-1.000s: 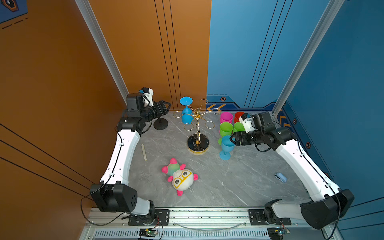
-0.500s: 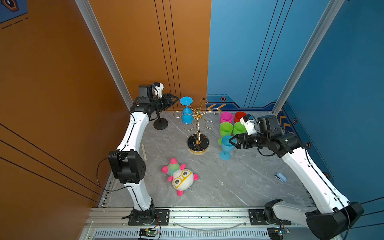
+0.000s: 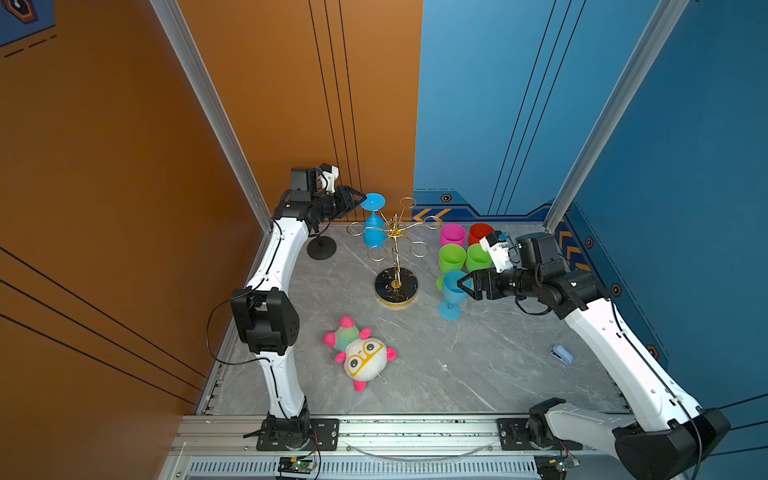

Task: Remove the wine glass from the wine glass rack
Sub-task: 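Reach the left gripper to the last blue glass foot on the rack and close, then lift the blue glass off the rack hook with the left gripper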

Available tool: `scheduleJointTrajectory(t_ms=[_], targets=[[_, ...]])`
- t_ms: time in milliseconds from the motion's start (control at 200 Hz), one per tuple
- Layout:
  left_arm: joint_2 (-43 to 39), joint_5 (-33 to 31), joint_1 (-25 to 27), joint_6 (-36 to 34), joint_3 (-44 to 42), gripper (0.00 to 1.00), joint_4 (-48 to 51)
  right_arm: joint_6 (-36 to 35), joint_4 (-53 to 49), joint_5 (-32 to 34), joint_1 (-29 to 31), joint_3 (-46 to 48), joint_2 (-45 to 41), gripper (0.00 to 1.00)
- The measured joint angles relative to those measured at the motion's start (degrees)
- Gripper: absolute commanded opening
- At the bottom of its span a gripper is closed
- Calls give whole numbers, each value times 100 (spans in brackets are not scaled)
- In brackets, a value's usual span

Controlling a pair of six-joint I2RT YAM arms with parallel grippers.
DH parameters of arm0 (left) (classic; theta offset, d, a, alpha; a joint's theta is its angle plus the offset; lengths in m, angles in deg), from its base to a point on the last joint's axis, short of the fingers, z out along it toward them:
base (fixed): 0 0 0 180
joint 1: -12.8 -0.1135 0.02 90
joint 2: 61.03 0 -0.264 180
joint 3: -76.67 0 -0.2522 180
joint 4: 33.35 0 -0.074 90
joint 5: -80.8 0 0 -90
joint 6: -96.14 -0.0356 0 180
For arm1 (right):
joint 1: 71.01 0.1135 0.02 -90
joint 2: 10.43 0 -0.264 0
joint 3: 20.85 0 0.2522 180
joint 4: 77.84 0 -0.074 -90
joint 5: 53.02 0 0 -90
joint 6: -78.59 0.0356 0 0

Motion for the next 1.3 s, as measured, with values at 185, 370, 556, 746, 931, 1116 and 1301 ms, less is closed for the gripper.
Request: scheduleJointTrajectory(t_ms=[185,370,556,746,931,1116,1301], targets=[[33,26,0,7,0,36,11,26,28,-37,0,26,-7,89],[116,125,2,79,76,26,61,44,31,-37,0,83,-98,89],[245,234,4,138,114,22,81,66,39,-39,0,98,-146,89],[249,297,4,179,155,14,87,66,72,-57,-28,122,-192,89],[249,361,4,264,258,8,20,68,83,-120,-57,201,-247,89],[247,404,26,317,354,3,-87,81,92,-127,-66,223,-284,89],[245,407,33,374,352,0,-83,83,127,-144,-96,278,-317,89]])
